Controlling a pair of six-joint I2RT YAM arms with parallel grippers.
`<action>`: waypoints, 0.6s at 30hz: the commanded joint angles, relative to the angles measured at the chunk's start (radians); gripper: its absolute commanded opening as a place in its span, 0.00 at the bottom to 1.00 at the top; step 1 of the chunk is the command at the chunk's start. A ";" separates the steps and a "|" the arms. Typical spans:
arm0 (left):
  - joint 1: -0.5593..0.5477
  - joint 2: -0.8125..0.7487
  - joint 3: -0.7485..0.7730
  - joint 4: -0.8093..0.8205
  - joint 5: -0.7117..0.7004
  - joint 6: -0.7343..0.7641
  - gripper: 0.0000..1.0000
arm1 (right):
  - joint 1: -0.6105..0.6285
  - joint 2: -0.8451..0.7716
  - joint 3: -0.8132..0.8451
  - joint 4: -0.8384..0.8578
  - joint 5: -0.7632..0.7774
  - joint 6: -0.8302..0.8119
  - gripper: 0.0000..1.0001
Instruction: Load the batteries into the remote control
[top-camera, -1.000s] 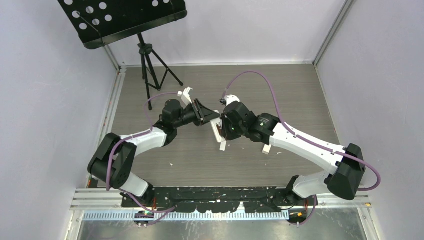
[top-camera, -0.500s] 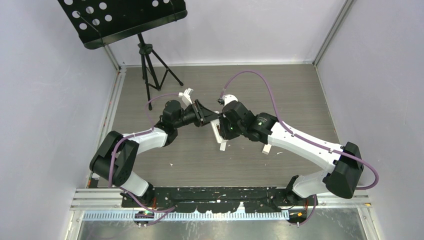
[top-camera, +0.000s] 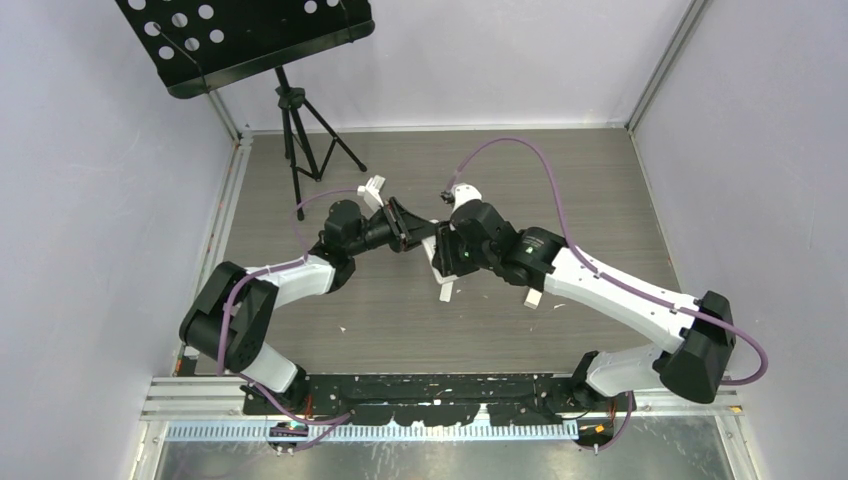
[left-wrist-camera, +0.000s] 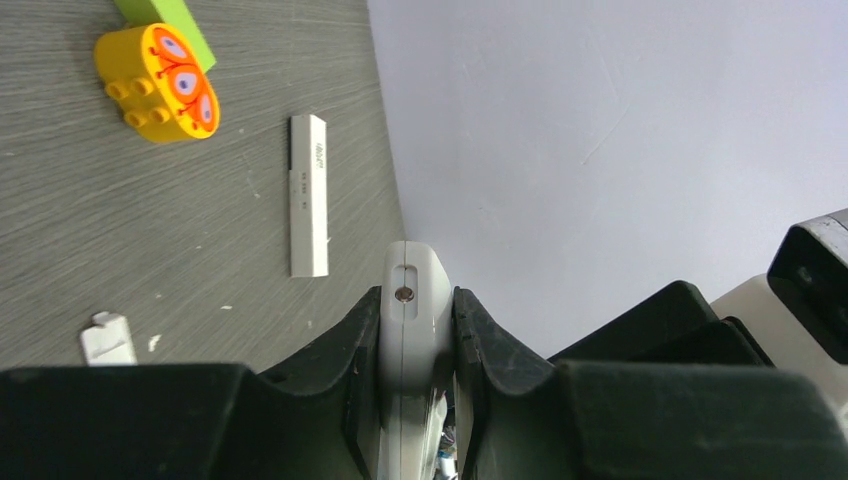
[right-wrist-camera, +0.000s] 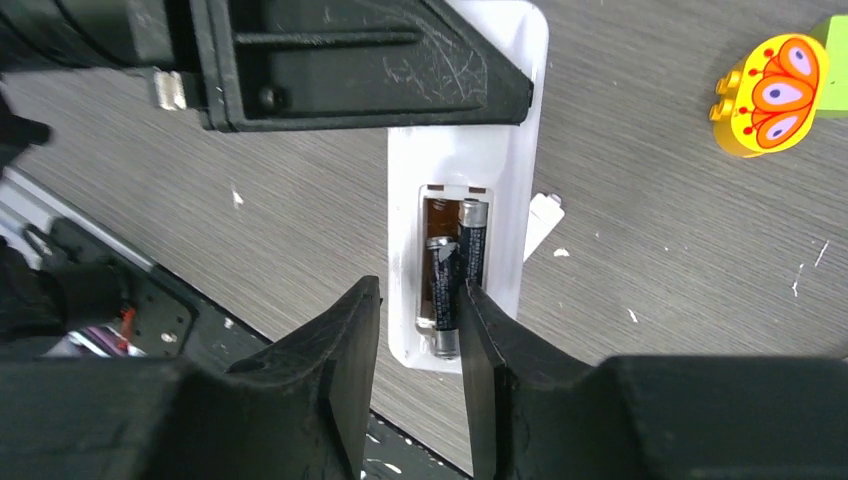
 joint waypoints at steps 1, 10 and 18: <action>-0.004 0.007 -0.004 0.156 0.020 -0.106 0.00 | 0.003 -0.110 0.002 0.102 0.056 0.078 0.41; -0.004 -0.009 -0.020 0.304 -0.033 -0.287 0.00 | 0.003 -0.273 -0.031 0.139 0.267 0.214 0.46; -0.006 -0.057 0.065 0.310 -0.234 -0.418 0.00 | 0.001 -0.477 -0.184 0.289 0.413 0.563 0.63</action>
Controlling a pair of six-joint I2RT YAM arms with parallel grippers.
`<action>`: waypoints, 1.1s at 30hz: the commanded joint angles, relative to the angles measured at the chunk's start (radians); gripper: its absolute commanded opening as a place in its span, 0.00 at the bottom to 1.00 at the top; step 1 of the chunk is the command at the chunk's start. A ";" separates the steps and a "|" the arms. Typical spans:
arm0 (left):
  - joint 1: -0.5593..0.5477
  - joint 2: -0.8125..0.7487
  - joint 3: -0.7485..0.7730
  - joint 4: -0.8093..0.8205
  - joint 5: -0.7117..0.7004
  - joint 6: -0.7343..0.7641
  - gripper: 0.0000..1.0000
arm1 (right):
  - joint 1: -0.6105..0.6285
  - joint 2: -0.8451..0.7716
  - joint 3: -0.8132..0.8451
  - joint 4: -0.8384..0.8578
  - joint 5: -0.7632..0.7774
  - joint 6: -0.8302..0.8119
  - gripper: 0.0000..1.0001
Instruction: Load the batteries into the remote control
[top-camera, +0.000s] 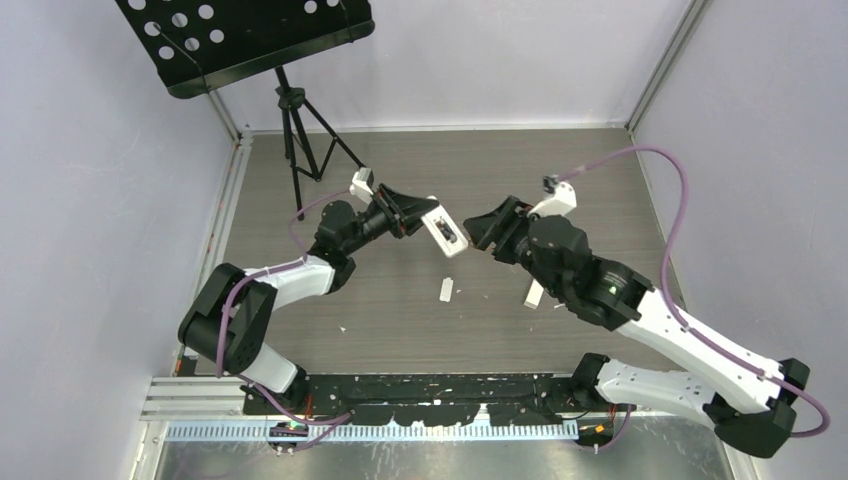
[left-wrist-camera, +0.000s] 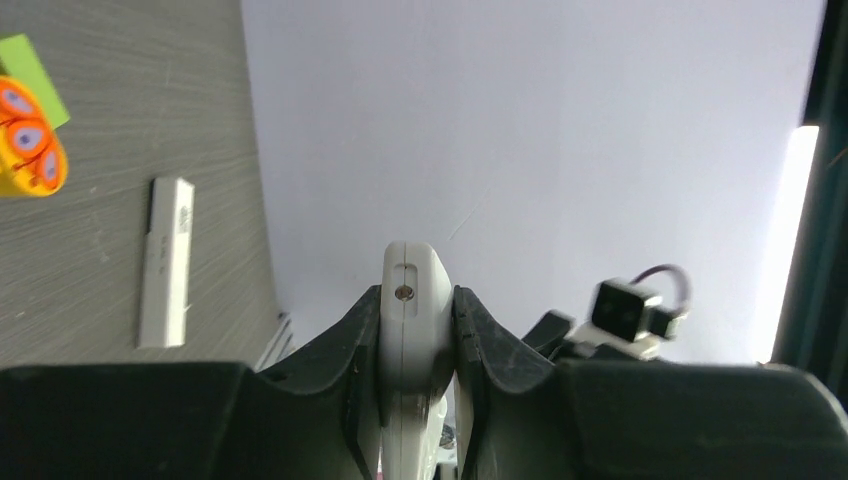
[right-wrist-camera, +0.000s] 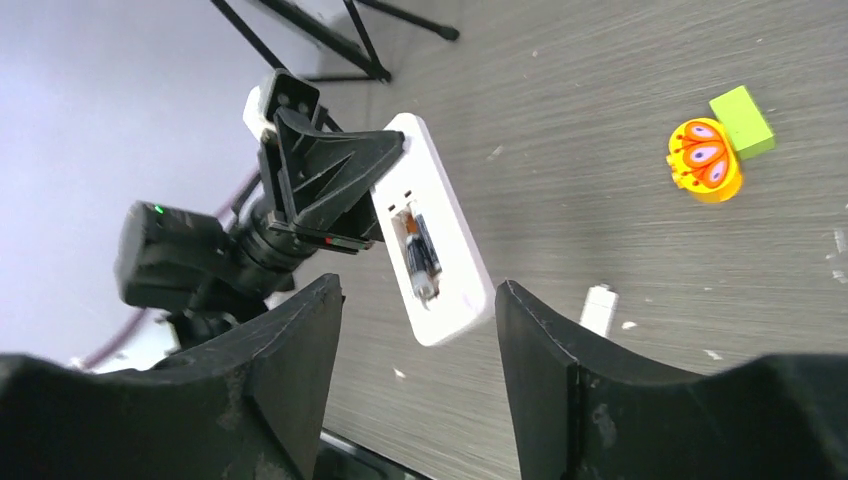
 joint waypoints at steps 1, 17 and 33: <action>-0.004 -0.047 0.094 0.109 -0.142 -0.113 0.00 | 0.001 -0.117 -0.105 0.234 0.094 0.226 0.65; -0.051 -0.069 0.159 0.147 -0.297 -0.286 0.00 | 0.001 -0.044 -0.156 0.546 0.019 0.390 0.71; -0.066 -0.049 0.144 0.200 -0.287 -0.322 0.00 | -0.016 0.011 -0.153 0.586 0.061 0.408 0.51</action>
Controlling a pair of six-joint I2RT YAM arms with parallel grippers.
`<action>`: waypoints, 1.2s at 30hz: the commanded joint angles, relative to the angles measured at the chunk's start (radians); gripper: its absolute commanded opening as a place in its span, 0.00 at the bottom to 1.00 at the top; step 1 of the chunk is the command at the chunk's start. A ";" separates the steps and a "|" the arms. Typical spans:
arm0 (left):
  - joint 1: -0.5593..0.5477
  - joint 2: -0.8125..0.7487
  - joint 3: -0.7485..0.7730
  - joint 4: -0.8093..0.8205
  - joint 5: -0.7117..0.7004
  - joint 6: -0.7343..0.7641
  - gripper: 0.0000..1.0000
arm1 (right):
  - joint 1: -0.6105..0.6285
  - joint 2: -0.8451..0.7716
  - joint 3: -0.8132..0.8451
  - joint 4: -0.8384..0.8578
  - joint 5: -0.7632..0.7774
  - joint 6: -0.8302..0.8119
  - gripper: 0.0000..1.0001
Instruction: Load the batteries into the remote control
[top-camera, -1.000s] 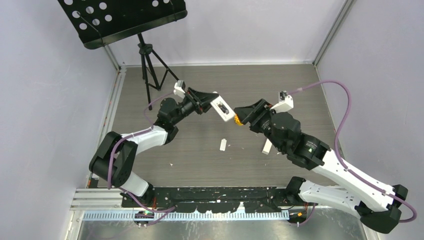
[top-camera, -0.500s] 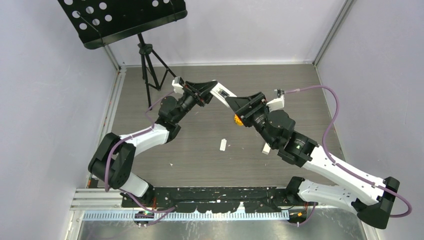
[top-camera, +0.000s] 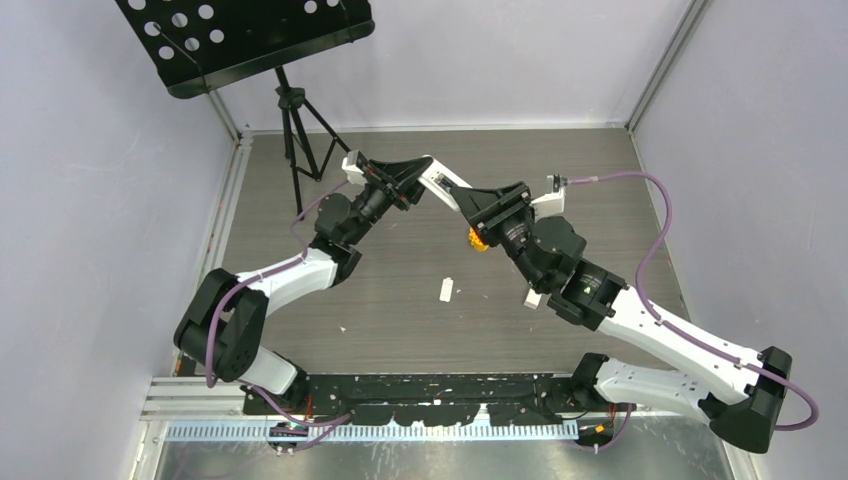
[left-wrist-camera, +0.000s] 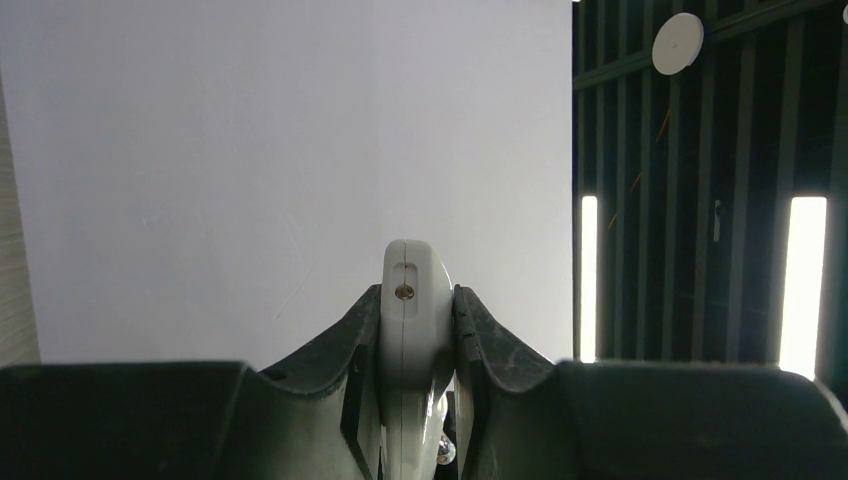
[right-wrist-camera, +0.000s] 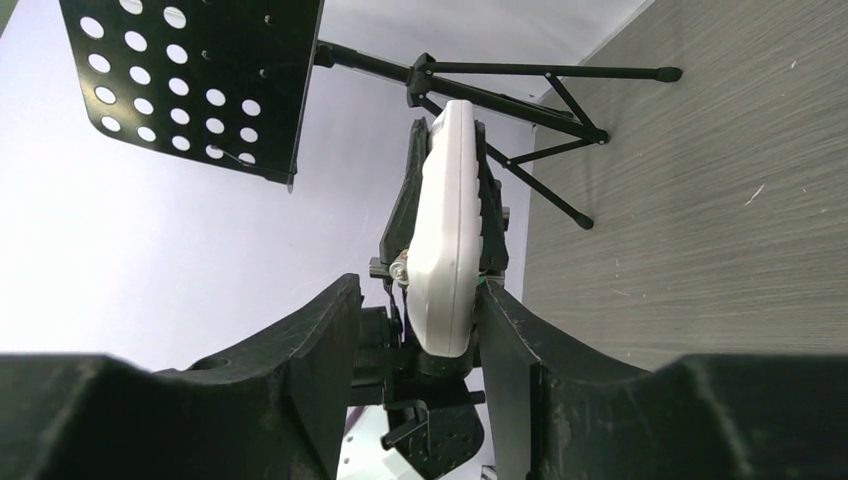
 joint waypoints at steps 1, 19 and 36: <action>-0.009 -0.007 0.023 0.105 -0.008 -0.019 0.00 | -0.016 0.021 0.013 0.057 0.041 0.033 0.49; -0.020 0.017 0.081 0.142 0.051 0.035 0.00 | -0.077 0.079 0.040 -0.170 -0.006 0.053 0.28; -0.020 -0.016 0.132 0.112 0.192 0.263 0.00 | -0.104 0.128 -0.019 -0.474 -0.047 -0.171 0.28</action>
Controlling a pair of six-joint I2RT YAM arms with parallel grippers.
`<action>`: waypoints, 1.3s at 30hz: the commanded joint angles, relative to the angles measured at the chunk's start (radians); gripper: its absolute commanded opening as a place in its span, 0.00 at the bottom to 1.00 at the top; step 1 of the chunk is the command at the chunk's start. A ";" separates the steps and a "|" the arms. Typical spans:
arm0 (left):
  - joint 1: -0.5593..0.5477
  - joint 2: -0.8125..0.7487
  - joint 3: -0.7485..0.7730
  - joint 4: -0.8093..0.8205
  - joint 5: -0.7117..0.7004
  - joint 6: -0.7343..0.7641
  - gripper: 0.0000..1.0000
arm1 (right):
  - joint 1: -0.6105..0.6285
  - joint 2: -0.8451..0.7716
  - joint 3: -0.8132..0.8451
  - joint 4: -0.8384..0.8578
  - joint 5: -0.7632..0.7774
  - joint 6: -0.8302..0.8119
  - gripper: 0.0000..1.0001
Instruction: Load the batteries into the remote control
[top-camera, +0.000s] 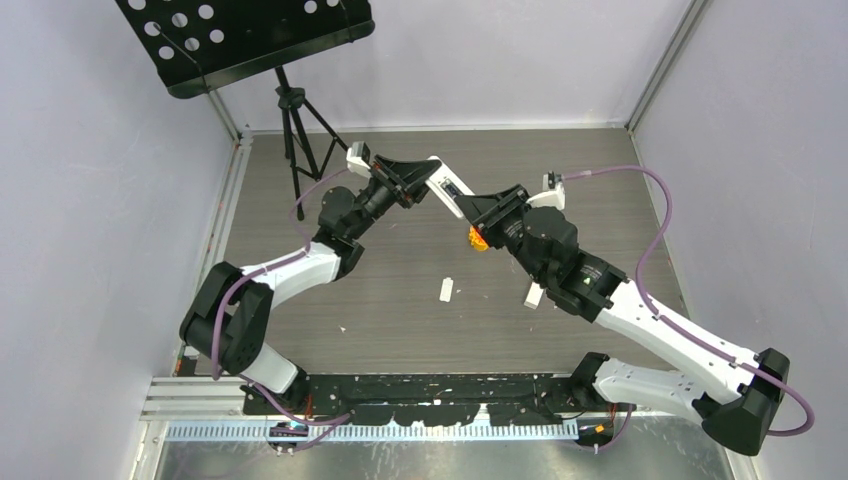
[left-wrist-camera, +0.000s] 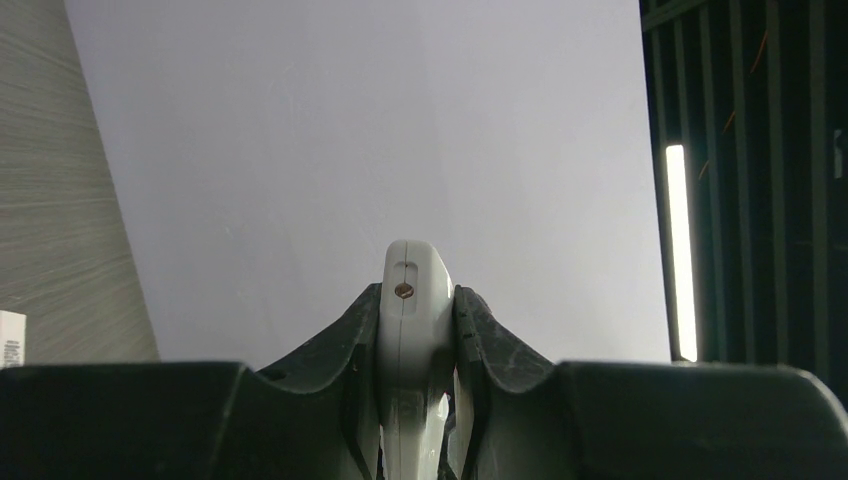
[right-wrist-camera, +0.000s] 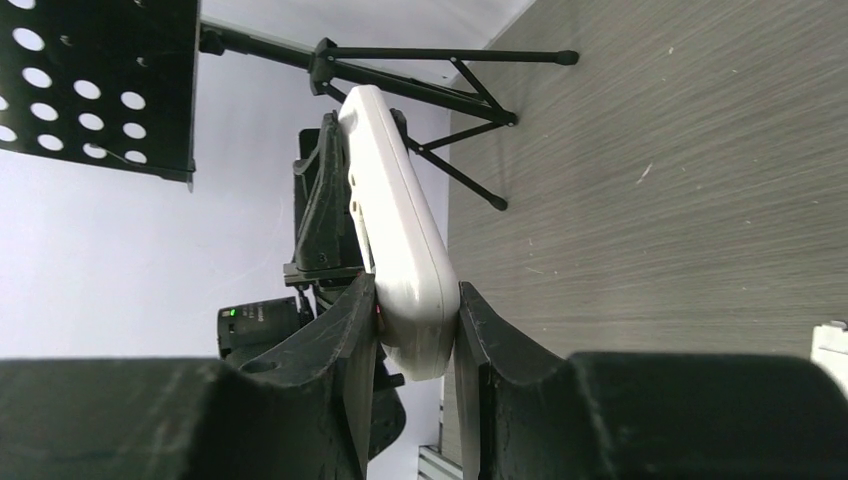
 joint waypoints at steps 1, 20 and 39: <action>-0.024 -0.060 0.086 0.121 0.139 0.092 0.00 | -0.020 0.073 -0.052 -0.307 0.016 -0.163 0.28; -0.020 -0.258 0.112 -0.384 0.251 0.660 0.00 | -0.071 0.155 0.046 -0.393 -0.065 -0.193 0.39; 0.064 -0.291 -0.034 -0.502 0.362 0.863 0.00 | -0.077 -0.031 0.020 -0.274 -0.280 -0.408 0.59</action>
